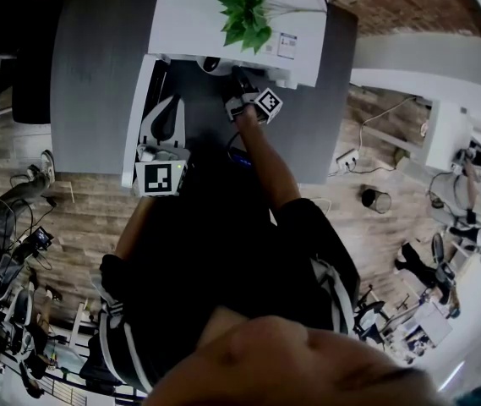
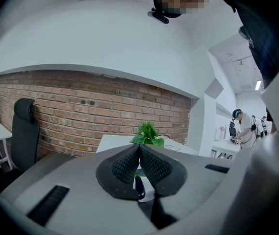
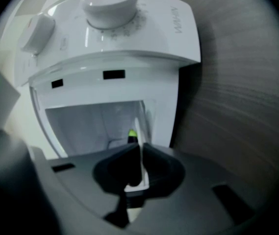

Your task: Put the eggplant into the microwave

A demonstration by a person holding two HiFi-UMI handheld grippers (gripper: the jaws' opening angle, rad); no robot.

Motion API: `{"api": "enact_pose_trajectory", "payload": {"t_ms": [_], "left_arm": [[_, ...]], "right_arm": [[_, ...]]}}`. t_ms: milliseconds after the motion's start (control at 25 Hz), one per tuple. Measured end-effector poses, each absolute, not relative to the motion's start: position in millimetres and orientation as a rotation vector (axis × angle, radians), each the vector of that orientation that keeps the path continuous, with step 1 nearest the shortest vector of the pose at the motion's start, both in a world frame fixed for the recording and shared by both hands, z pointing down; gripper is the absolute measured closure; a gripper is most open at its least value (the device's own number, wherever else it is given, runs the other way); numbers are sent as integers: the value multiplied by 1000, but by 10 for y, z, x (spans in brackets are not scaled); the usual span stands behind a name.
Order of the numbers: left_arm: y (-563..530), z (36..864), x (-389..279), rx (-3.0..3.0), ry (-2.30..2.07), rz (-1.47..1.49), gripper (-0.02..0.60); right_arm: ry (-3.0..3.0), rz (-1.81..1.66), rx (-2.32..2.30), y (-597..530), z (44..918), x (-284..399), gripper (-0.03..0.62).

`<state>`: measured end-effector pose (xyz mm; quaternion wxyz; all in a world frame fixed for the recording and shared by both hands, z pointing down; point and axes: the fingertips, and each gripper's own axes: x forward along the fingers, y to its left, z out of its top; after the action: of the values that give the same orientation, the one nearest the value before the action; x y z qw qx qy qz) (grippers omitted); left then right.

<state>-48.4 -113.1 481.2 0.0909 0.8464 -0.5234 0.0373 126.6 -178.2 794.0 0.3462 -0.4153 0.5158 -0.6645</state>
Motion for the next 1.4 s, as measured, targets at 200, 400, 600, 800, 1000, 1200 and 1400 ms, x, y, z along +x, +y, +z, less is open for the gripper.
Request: {"api": "enact_pose_trajectory", "payload": {"t_ms": [200, 400, 600, 800, 1000, 1200, 1400], "left_arm": [[-1128, 4842, -486, 2497, -1545, 127, 545], [-1143, 4814, -490, 2518, -1558, 105, 545], [-1114, 4828, -482, 2520, -1543, 134, 545], [-1103, 4798, -475, 2519, -1548, 103, 545], [-1081, 4770, -479, 2529, -1557, 79, 545], [-1025, 4747, -479, 2535, -1547, 92, 545], [-976, 4715, -474, 2550, -1545, 84, 545]], "right_arm": [[1333, -1720, -1079, -1789, 7962, 1279, 549], [1317, -1702, -1056, -1792, 7955, 1308, 543], [1312, -1702, -1062, -1759, 7971, 1330, 522], [1321, -1693, -1079, -1693, 7947, 1371, 514], [1421, -1692, -1167, -1558, 7935, 1424, 512], [1532, -1666, -1265, -1452, 7770, 1428, 514], [1838, -1562, -1391, -1391, 7598, 1319, 543]]}}
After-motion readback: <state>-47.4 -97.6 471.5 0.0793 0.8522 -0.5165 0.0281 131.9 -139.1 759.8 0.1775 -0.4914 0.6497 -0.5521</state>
